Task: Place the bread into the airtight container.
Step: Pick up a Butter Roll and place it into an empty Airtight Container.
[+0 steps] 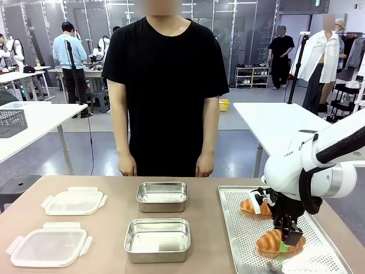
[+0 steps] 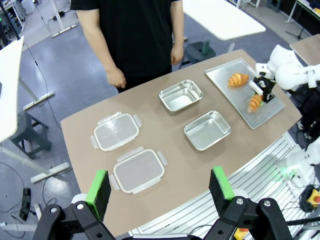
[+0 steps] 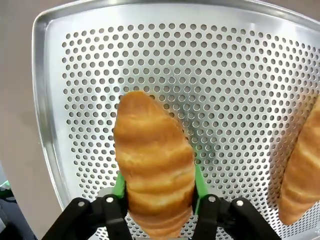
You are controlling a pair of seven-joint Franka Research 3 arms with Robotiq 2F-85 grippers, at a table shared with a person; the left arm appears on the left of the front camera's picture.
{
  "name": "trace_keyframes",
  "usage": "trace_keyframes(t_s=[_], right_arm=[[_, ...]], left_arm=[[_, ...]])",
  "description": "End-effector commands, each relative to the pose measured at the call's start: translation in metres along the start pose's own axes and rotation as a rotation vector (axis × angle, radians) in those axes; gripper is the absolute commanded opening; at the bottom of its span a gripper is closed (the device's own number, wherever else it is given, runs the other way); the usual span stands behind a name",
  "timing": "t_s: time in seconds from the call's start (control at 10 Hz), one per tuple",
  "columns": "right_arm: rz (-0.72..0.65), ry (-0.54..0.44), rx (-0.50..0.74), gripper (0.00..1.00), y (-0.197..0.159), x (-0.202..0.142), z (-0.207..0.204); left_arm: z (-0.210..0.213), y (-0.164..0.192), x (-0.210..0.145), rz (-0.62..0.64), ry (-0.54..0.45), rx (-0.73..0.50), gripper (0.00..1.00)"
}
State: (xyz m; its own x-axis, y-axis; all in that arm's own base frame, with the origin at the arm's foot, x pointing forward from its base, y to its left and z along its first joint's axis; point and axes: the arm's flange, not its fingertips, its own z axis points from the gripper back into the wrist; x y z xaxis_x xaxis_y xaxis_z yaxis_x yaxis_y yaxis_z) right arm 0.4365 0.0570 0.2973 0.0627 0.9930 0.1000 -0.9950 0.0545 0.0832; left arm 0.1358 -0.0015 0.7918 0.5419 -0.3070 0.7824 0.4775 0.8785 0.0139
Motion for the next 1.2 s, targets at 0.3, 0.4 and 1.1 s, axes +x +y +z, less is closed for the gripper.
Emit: trace_keyframes(t_s=[0.3, 0.4, 1.1], right_arm=[[0.005, 0.011, -0.082, 0.52, 0.035, 0.038, 0.070], [-0.004, 0.018, -0.111, 0.52, 0.043, 0.058, 0.087], [0.047, 0.082, -0.173, 0.52, 0.068, 0.242, 0.108]], left_arm=[[0.001, -0.003, 0.000, -0.004, -0.008, -0.002, 1.00], [0.001, -0.003, 0.000, -0.004, -0.008, -0.002, 1.00], [0.001, -0.003, 0.000, -0.004, -0.008, -0.002, 1.00]])
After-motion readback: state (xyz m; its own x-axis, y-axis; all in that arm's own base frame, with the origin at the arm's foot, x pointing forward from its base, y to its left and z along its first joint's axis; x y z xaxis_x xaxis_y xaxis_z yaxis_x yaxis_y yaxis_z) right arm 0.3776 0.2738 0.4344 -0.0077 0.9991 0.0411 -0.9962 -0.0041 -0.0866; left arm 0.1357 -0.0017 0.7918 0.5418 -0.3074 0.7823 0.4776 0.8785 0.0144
